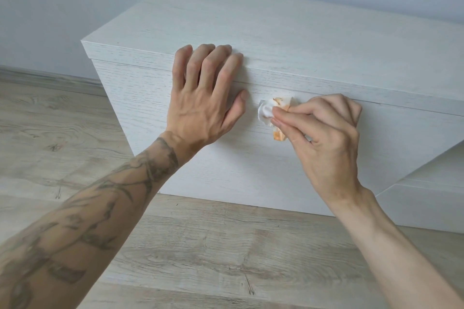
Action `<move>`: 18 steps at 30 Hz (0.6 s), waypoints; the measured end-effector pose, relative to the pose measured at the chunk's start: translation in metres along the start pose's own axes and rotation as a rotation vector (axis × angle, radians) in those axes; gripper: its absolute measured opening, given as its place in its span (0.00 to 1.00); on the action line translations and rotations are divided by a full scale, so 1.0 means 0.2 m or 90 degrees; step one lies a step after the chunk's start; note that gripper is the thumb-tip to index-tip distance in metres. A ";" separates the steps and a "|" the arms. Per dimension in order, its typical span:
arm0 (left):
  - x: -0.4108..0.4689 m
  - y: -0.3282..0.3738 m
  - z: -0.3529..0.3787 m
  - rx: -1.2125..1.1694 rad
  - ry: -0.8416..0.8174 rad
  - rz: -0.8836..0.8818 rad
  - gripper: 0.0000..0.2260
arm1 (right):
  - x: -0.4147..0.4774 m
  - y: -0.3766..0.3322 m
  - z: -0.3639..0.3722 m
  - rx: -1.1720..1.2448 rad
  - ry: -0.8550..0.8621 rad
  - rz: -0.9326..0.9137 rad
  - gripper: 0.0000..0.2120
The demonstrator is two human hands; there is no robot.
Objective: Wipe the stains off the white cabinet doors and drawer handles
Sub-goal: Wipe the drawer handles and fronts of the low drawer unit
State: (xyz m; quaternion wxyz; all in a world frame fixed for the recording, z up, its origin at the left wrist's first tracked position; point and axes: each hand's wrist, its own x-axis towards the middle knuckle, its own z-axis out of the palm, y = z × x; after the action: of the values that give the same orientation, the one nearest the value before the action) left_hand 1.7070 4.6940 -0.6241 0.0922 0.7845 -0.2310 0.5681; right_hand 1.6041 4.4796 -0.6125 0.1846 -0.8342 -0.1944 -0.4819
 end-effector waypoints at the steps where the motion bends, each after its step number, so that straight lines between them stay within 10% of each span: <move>1: 0.00 0.00 0.00 -0.002 0.002 -0.002 0.23 | -0.01 0.00 0.00 0.003 0.003 0.010 0.05; 18: 0.00 -0.01 0.02 -0.005 0.020 0.004 0.23 | 0.06 -0.13 0.06 -0.027 -0.012 0.086 0.05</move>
State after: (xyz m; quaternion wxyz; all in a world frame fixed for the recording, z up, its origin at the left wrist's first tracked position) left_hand 1.7112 4.6953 -0.6255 0.0969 0.7745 -0.2343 0.5796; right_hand 1.6064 4.5096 -0.6043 0.1971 -0.8536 -0.1290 -0.4646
